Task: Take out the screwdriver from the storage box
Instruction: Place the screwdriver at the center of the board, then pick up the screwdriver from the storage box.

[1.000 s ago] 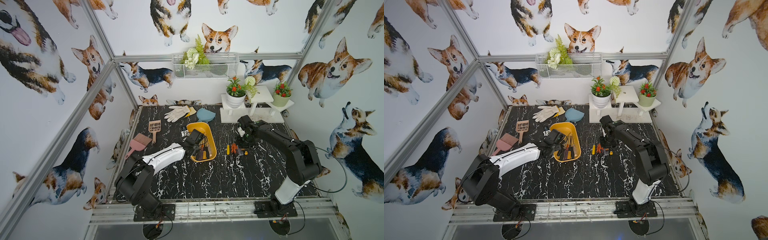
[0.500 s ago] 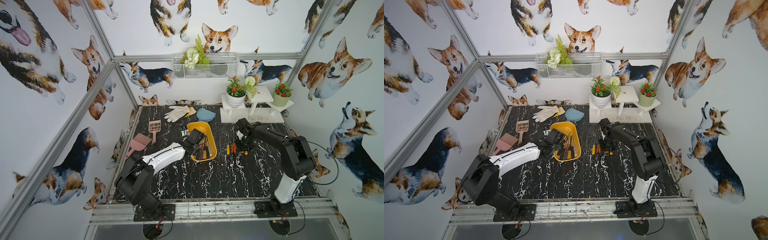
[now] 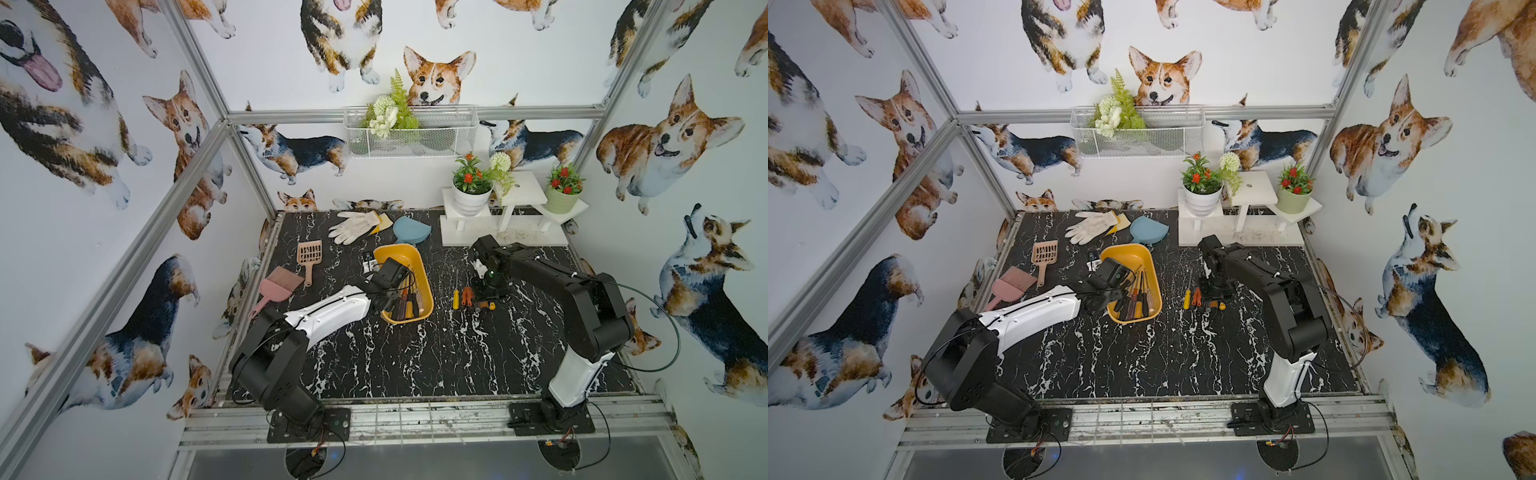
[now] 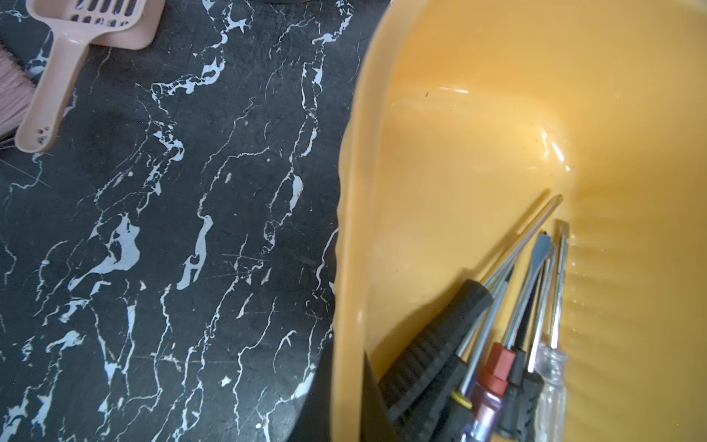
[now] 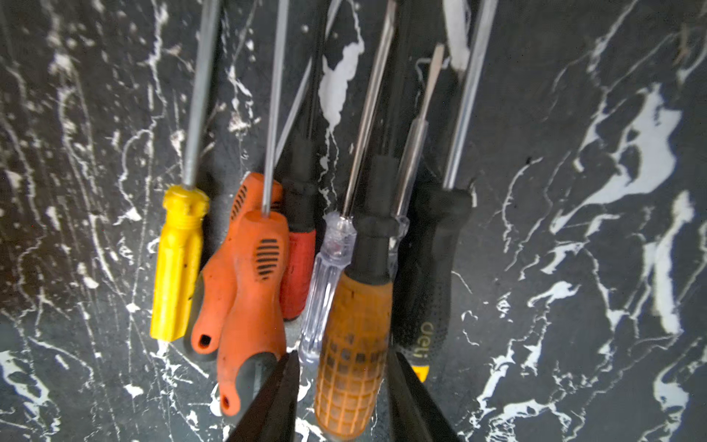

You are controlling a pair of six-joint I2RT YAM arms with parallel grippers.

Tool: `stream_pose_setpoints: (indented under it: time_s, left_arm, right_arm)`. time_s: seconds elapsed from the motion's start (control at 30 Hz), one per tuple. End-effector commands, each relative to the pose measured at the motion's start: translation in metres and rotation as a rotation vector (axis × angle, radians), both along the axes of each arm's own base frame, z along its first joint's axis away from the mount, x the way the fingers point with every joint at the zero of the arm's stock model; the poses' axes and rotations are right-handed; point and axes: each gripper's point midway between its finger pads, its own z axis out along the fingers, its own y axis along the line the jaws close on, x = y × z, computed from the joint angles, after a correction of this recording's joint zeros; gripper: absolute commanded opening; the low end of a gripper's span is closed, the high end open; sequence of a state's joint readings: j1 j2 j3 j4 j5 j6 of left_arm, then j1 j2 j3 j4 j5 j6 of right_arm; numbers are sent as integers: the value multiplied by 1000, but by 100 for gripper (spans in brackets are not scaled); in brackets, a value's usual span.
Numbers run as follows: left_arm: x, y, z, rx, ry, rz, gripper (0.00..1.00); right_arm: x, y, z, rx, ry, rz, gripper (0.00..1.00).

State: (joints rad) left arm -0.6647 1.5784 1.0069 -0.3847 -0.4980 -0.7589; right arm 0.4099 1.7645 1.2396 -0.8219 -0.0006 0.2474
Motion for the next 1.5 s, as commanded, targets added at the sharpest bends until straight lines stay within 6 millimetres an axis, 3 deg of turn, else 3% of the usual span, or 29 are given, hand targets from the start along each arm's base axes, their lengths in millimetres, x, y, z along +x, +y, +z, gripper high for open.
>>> stream_pose_setpoints:
  time_s: [0.0,0.17,0.33,0.47,0.6,1.1,1.47]
  left_arm:
    - [7,-3,4,-30,-37,21,0]
    - [7,-3,2,-32,-38,23,0]
    - [8,-4,3,-45,-52,26,0]
    - [9,-4,5,-66,-86,32,0]
    - [8,-5,5,-88,-110,28,0]
    - [8,-7,4,-88,-107,11,0]
    - [5,-4,0,-76,-88,22,0]
  right_arm:
    - [7,3,17,25,-50,-13,43]
    - [12,17,46,104,-120,12,43]
    - [10,43,77,216,-183,61,43]
    - [-1,79,95,331,-195,131,43]
    - [-14,116,101,403,-187,207,43]
    - [-29,189,65,414,-73,318,41]
    - [-25,198,25,298,-10,295,33]
